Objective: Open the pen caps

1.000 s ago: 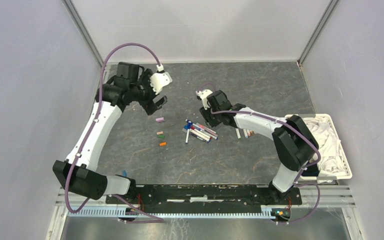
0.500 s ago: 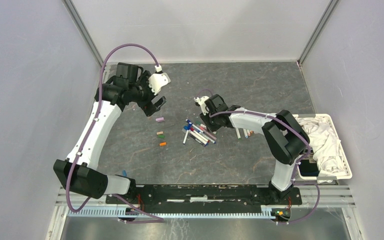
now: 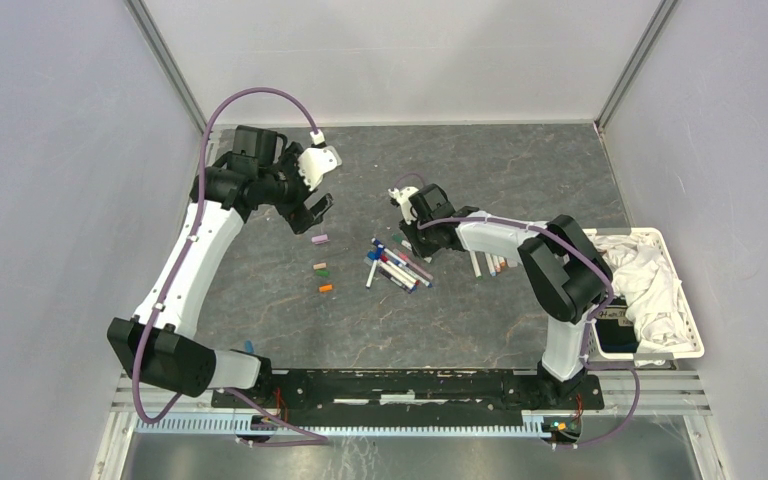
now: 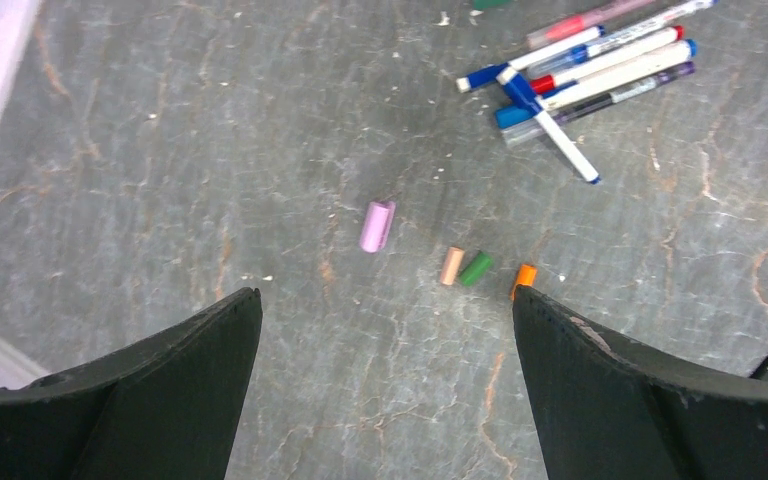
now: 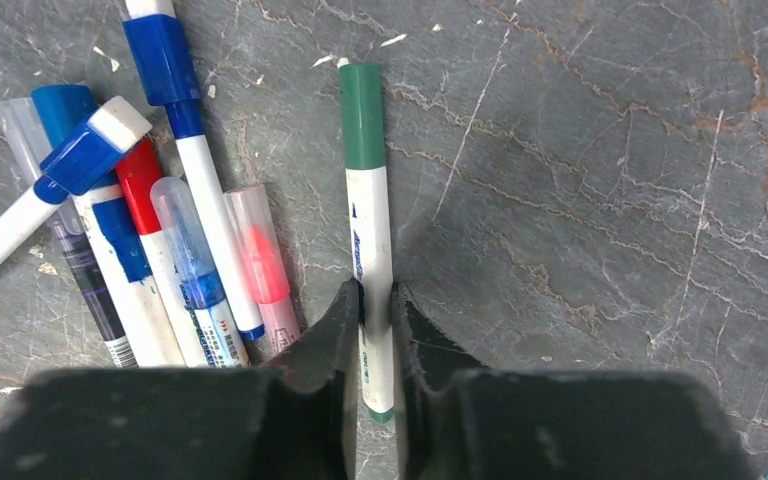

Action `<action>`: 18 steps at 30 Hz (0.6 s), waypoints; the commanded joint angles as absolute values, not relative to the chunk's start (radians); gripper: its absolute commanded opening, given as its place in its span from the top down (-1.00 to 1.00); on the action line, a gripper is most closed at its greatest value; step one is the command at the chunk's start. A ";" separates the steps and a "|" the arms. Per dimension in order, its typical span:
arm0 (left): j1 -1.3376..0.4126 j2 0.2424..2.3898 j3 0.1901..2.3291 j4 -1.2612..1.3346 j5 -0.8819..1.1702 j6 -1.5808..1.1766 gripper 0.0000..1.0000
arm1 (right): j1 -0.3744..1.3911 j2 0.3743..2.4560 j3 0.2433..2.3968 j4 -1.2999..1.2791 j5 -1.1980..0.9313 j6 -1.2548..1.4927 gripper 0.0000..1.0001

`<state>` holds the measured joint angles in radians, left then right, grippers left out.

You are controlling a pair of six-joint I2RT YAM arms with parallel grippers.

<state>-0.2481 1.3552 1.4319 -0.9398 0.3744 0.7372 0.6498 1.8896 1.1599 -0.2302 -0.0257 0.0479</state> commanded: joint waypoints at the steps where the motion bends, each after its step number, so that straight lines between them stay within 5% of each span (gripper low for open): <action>1: -0.250 1.341 1.397 -0.933 0.489 0.732 -1.00 | 0.630 1.870 1.133 -0.214 -0.052 0.071 0.91; 10: -0.252 1.281 1.269 -0.948 0.717 0.982 -1.00 | 0.601 1.710 1.226 -0.301 -0.328 0.093 1.00; 18: -0.319 1.353 1.292 -1.063 0.688 1.199 -0.92 | 0.610 1.688 1.245 -0.350 -0.744 0.126 1.00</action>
